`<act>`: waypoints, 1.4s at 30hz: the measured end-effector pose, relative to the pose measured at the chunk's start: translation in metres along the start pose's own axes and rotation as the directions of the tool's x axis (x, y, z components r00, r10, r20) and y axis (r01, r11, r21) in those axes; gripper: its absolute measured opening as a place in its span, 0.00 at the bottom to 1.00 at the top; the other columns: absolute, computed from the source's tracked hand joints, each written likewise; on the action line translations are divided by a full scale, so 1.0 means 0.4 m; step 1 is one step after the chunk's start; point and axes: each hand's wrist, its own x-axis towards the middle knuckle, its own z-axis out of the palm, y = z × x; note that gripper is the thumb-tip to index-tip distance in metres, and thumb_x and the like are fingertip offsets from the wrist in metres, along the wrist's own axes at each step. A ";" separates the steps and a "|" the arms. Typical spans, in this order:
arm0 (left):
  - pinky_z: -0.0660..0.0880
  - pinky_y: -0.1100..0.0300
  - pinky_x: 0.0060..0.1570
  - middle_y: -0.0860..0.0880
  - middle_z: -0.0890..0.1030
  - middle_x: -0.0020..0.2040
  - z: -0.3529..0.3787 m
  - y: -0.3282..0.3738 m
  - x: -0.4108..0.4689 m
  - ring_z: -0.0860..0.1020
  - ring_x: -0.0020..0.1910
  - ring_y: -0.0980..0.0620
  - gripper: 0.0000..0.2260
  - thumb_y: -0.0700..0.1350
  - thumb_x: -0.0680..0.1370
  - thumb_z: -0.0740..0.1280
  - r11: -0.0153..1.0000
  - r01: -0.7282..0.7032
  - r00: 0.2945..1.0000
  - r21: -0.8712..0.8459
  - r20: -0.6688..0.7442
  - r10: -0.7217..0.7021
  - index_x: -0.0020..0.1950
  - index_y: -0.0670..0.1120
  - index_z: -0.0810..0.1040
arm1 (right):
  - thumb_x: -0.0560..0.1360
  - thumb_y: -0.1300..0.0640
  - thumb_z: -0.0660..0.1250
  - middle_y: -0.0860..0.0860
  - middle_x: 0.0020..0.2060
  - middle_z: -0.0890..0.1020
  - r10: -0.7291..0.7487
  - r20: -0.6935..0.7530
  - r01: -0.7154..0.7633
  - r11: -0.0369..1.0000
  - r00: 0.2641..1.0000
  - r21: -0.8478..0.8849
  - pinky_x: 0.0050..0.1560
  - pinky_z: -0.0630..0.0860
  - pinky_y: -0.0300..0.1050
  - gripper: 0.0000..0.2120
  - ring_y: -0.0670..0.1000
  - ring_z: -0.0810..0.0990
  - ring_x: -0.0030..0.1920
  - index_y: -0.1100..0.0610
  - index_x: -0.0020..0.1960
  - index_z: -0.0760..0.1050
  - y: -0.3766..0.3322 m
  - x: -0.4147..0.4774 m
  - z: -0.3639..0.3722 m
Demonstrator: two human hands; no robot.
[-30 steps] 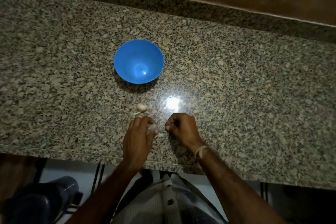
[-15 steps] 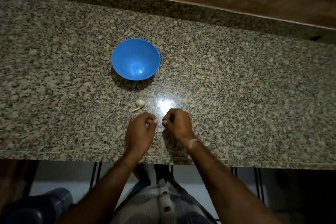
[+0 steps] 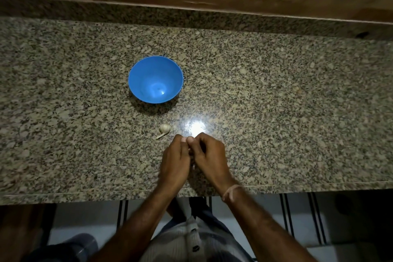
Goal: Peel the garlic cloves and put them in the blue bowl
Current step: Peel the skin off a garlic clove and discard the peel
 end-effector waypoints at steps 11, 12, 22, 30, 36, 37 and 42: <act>0.73 0.66 0.40 0.51 0.82 0.45 -0.045 0.013 0.018 0.80 0.42 0.58 0.15 0.52 0.88 0.55 0.993 -0.036 0.981 -0.114 0.184 0.057 0.52 0.45 0.75 | 0.87 0.47 0.61 0.47 0.29 0.76 0.053 0.292 -0.076 0.995 0.955 0.069 0.37 0.69 0.43 0.24 0.44 0.73 0.31 0.57 0.35 0.75 0.000 0.049 -0.030; 0.72 0.66 0.40 0.51 0.82 0.45 -0.046 0.014 0.022 0.79 0.42 0.58 0.15 0.52 0.88 0.55 0.992 -0.042 0.982 -0.116 0.179 0.063 0.53 0.44 0.76 | 0.87 0.48 0.60 0.45 0.28 0.76 0.037 0.275 -0.059 0.996 0.961 0.073 0.36 0.68 0.42 0.24 0.43 0.73 0.31 0.55 0.35 0.75 -0.003 0.047 -0.028; 0.64 0.67 0.28 0.59 0.73 0.29 -0.047 0.048 0.010 0.69 0.27 0.61 0.15 0.47 0.89 0.53 0.931 0.082 0.975 -0.356 0.220 -0.001 0.49 0.45 0.74 | 0.86 0.45 0.58 0.47 0.30 0.77 -0.159 0.231 0.176 0.983 0.960 -0.052 0.33 0.69 0.48 0.20 0.45 0.73 0.30 0.55 0.40 0.75 -0.002 0.050 -0.039; 0.65 0.71 0.24 0.60 0.71 0.28 -0.054 0.073 0.028 0.68 0.26 0.63 0.14 0.47 0.89 0.55 0.926 0.154 0.963 -0.344 0.262 -0.063 0.44 0.47 0.69 | 0.85 0.55 0.67 0.46 0.36 0.82 -0.074 0.230 0.019 0.972 0.970 0.233 0.40 0.75 0.43 0.11 0.47 0.80 0.38 0.56 0.45 0.79 0.005 0.035 -0.049; 0.52 0.51 0.29 0.50 0.63 0.32 -0.077 0.050 0.036 0.60 0.27 0.51 0.15 0.52 0.87 0.60 0.918 0.184 0.934 -0.351 0.354 -0.051 0.41 0.55 0.73 | 0.82 0.58 0.71 0.51 0.35 0.83 -0.154 0.272 0.098 0.973 0.950 0.209 0.40 0.77 0.52 0.08 0.55 0.82 0.38 0.58 0.44 0.82 0.017 0.055 -0.076; 0.53 0.52 0.28 0.49 0.63 0.32 -0.080 0.051 0.038 0.60 0.27 0.51 0.14 0.52 0.87 0.60 0.923 0.182 0.928 -0.339 0.369 -0.048 0.41 0.55 0.73 | 0.81 0.59 0.71 0.50 0.35 0.82 -0.189 0.272 0.144 0.974 0.943 0.177 0.39 0.76 0.52 0.08 0.53 0.80 0.37 0.58 0.44 0.81 0.020 0.059 -0.079; 0.54 0.55 0.28 0.51 0.63 0.31 -0.076 0.055 0.041 0.60 0.27 0.52 0.15 0.50 0.88 0.58 0.927 0.168 0.937 -0.335 0.346 -0.045 0.41 0.54 0.71 | 0.79 0.60 0.74 0.52 0.38 0.86 -0.070 0.241 -0.008 0.951 0.968 0.308 0.45 0.82 0.53 0.05 0.56 0.85 0.41 0.59 0.46 0.84 0.023 0.063 -0.071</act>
